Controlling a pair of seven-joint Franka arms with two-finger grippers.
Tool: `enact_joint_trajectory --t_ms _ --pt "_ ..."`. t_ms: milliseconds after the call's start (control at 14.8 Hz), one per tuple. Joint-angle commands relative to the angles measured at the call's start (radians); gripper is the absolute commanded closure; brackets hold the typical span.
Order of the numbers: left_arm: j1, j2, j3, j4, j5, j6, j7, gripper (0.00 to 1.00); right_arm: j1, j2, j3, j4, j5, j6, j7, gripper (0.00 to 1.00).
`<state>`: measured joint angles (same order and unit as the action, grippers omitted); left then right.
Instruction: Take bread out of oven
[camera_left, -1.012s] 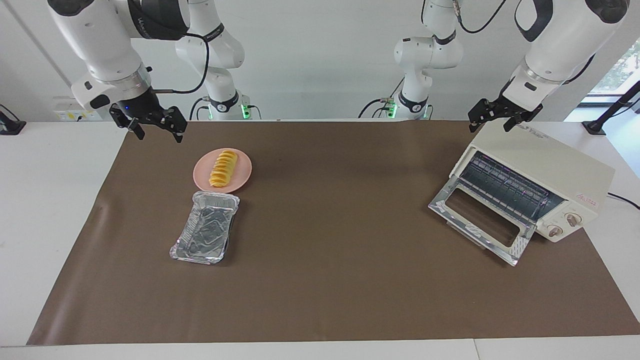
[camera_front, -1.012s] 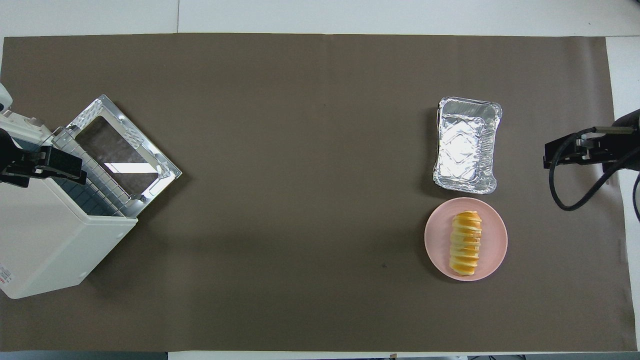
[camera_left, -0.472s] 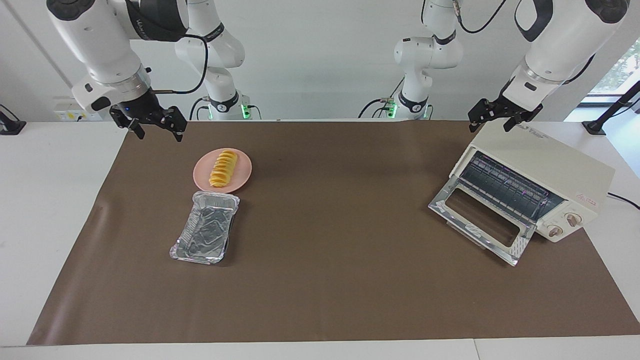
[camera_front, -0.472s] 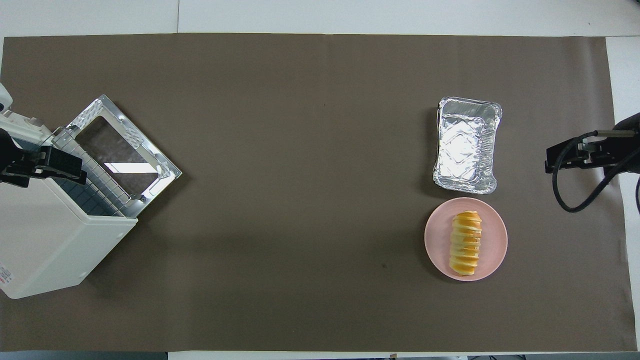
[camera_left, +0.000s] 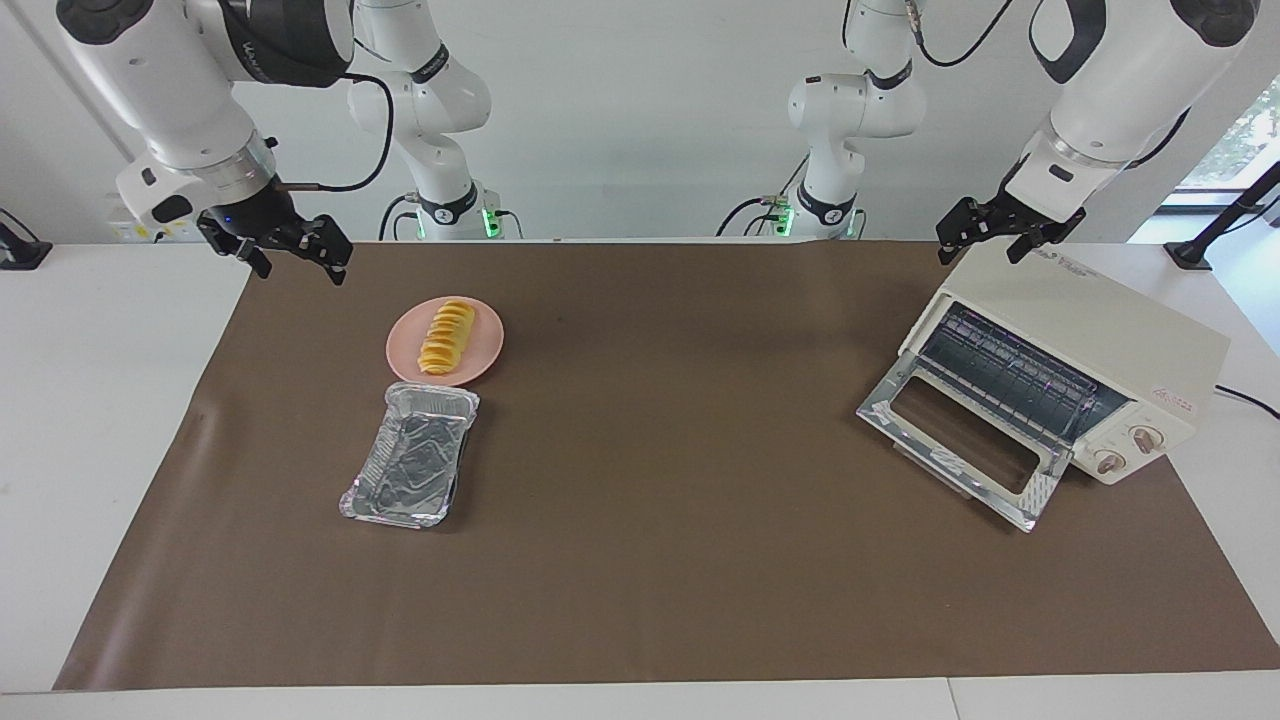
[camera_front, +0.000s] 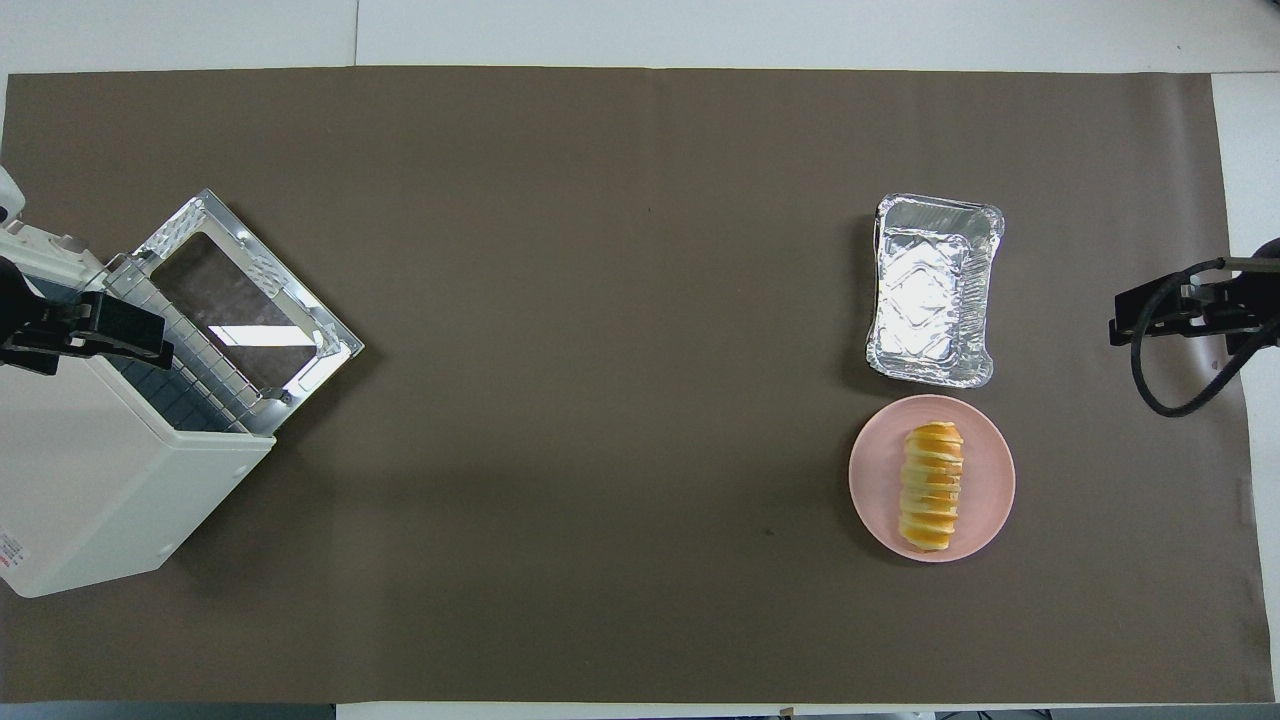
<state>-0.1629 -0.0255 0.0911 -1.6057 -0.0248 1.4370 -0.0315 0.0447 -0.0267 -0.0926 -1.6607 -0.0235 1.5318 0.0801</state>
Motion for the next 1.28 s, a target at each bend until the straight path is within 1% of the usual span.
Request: enact_joint_trajectory --t_ms 0,742,945,1215 --pt "0.01 -0.017 -0.002 -0.011 -0.015 -0.009 0.005 0.0 -0.025 0.005 0.019 0.004 -0.003 -0.01 -0.028 0.0" --pt "0.01 -0.017 -0.002 -0.011 -0.015 -0.009 0.005 0.0 -0.028 0.001 0.019 0.002 -0.009 -0.013 -0.052 0.0" --pt "0.011 -0.017 -0.002 -0.011 -0.015 -0.009 0.005 0.0 -0.026 0.001 0.019 0.002 -0.016 -0.016 -0.117 0.0" --pt "0.011 -0.017 -0.002 -0.011 -0.015 -0.009 0.004 0.0 -0.026 0.001 0.019 0.002 -0.015 -0.016 -0.118 0.0"
